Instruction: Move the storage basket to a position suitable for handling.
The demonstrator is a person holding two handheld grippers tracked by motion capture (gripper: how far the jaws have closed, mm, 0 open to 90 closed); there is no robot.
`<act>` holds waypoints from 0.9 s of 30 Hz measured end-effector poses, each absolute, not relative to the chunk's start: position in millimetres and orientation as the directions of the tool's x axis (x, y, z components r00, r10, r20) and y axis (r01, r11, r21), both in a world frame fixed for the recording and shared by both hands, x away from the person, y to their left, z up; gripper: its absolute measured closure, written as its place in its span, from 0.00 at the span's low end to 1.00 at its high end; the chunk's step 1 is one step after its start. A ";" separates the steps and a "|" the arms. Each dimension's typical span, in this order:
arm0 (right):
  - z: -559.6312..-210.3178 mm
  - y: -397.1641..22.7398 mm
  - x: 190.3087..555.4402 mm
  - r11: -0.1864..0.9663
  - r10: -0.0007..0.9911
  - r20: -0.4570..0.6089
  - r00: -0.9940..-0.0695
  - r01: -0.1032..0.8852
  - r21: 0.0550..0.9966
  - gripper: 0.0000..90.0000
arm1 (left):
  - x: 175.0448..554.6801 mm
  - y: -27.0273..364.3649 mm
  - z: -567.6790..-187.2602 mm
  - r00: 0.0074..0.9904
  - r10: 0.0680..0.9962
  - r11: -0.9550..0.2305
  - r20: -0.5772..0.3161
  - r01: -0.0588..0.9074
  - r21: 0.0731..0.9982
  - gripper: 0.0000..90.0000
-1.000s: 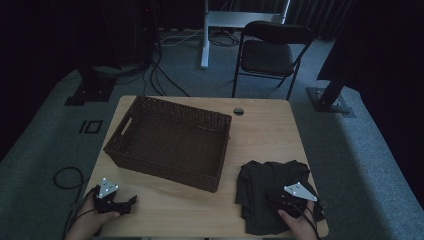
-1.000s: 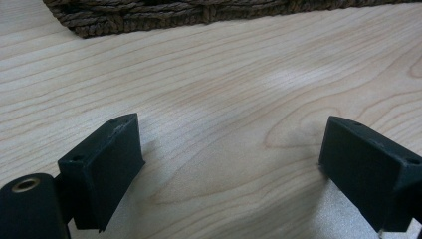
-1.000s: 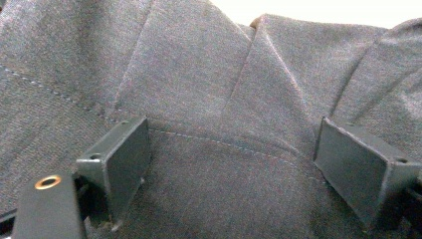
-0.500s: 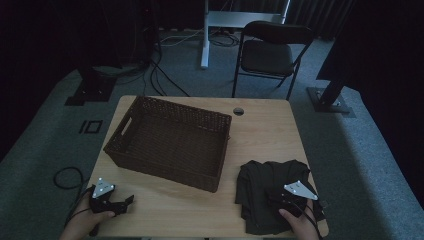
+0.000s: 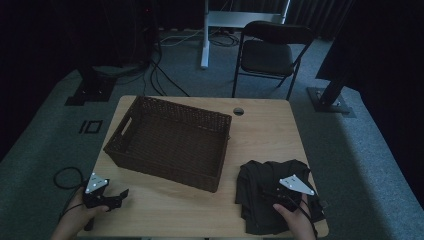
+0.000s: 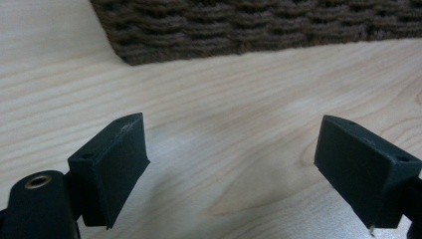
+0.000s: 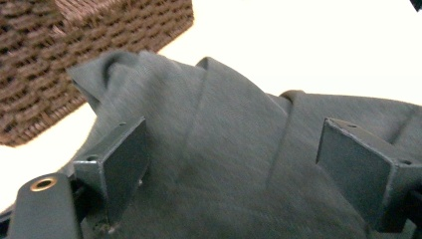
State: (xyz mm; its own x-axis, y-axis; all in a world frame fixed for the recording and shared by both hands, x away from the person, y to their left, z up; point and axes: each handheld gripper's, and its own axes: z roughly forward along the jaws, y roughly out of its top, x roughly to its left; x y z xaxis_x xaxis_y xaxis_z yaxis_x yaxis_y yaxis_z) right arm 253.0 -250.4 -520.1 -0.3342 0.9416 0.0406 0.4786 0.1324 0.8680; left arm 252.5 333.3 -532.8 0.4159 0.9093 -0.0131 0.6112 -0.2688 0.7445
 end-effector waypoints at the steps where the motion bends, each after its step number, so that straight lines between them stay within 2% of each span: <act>1: -520.1 -250.4 253.0 0.132 0.942 0.041 -0.334 0.479 0.868 0.14 | 252.5 333.3 -532.8 0.416 0.909 -0.269 -0.013 0.611 0.744 0.15; 27: -487.9 -208.5 277.1 0.138 0.906 0.063 -0.419 0.433 0.891 0.14 | 271.7 360.8 -471.4 0.388 0.922 -0.222 0.004 0.518 0.826 0.15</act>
